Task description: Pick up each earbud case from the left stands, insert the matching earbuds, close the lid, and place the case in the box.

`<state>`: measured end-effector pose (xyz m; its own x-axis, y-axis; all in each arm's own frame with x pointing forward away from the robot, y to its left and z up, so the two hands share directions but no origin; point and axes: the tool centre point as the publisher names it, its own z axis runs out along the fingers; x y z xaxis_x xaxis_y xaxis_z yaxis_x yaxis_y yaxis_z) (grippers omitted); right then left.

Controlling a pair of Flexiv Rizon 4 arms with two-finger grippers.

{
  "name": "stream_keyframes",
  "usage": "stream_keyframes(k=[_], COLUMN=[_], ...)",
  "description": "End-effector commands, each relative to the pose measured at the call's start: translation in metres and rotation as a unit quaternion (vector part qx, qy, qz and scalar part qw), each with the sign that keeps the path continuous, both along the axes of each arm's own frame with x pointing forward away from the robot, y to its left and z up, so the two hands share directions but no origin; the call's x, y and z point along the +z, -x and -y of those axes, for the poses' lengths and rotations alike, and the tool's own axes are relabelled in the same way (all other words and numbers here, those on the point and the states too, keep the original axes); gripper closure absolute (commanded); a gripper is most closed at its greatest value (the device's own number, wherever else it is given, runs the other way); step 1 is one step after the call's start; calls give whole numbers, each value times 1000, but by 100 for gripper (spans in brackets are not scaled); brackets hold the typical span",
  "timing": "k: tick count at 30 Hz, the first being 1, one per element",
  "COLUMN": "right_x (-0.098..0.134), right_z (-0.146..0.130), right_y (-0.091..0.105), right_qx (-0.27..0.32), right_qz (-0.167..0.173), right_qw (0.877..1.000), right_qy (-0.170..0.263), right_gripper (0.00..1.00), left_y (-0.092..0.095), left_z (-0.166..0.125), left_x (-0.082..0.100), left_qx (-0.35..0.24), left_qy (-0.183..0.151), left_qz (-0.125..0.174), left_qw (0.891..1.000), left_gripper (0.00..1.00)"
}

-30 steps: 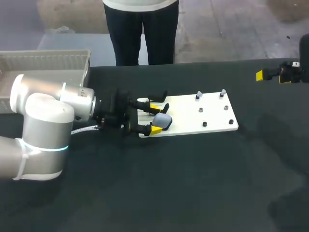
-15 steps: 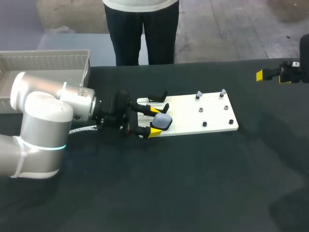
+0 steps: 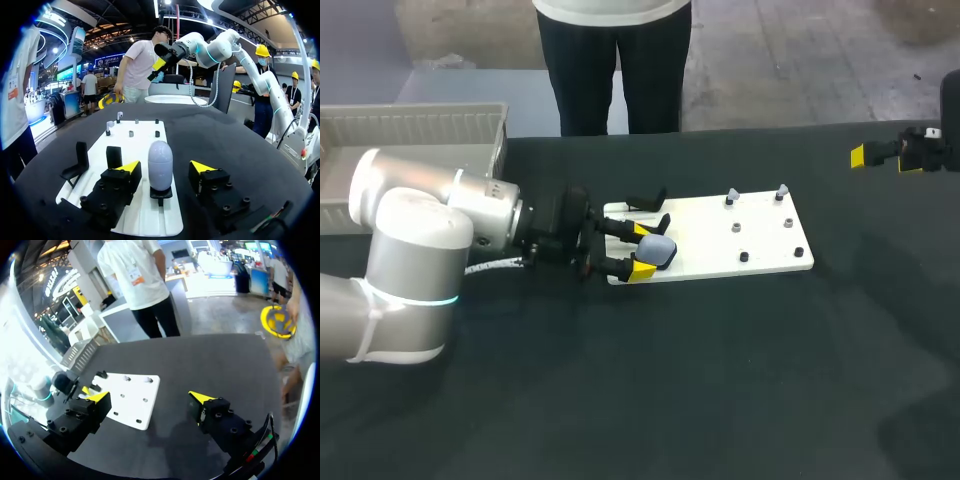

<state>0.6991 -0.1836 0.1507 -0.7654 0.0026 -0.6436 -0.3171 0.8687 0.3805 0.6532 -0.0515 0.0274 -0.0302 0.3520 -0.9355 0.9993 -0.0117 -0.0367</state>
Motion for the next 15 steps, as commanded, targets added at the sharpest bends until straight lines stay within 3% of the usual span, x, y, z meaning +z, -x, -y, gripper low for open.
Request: stream_keyframes(k=[1, 10, 15], right_x=[-1, -1, -1], right_z=[0, 0, 0], right_y=[-1, -1, -1], right_qx=[1, 1, 1], right_qz=[0, 0, 0], right_qw=[1000, 1000, 1000], right_qy=[-1, -1, -1], right_gripper=[0, 0, 0], left_y=[-2, -3, -5], left_z=[1, 2, 3], left_x=[-1, -1, -3], left_qx=[-2, -5, -6], left_qy=[-1, 2, 6], left_qz=[-3, -5, -9], left_qw=[1000, 1000, 1000], left_gripper=[39, 47, 47])
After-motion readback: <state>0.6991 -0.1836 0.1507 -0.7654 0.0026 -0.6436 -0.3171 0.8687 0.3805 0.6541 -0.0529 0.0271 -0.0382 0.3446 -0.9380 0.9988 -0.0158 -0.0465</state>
